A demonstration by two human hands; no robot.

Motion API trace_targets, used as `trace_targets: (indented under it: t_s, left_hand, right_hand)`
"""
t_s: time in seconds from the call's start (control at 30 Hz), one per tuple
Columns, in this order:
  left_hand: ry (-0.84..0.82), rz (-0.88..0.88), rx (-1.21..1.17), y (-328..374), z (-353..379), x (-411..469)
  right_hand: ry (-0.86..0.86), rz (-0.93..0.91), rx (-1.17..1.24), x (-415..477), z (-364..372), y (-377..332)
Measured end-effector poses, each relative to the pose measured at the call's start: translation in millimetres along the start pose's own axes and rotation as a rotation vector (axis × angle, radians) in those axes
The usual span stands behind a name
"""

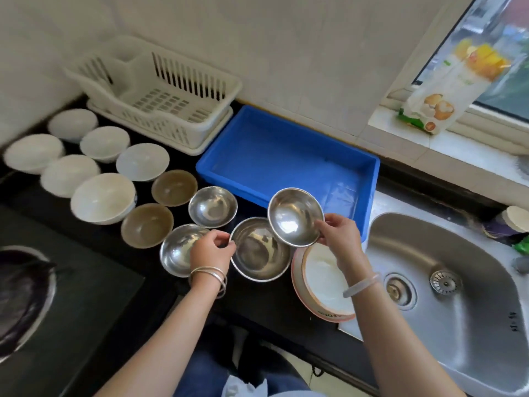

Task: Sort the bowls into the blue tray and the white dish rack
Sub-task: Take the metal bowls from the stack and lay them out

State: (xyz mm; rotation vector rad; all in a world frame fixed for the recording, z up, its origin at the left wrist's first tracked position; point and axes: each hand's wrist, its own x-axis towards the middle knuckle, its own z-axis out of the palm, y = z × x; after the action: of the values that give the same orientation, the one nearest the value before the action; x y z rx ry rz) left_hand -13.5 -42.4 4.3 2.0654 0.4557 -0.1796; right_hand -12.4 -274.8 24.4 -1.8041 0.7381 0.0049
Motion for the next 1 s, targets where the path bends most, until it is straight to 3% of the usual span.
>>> trace_targets:
  t_s: [0.17,0.33,0.47,1.0]
  left_hand:
    - [0.020,-0.141,-0.058,-33.2,-7.7,-7.1]
    - [0.038,-0.221,-0.043,-53.3,-6.1,-15.2]
    - [0.041,-0.254,-0.055,-61.2,-3.4,-18.9]
    - [0.093,-0.365,-0.115,-75.6,3.6,-18.7]
  right_hand:
    - [-0.109,0.013,-0.205,18.5,48.0,1.9]
    - [-0.112,-0.023,-0.501,28.3,73.4,4.8]
    - [-0.155,0.006,-0.588,29.7,84.1,9.8]
    - [-0.098,0.204,-0.300,44.7,102.1,39.2]
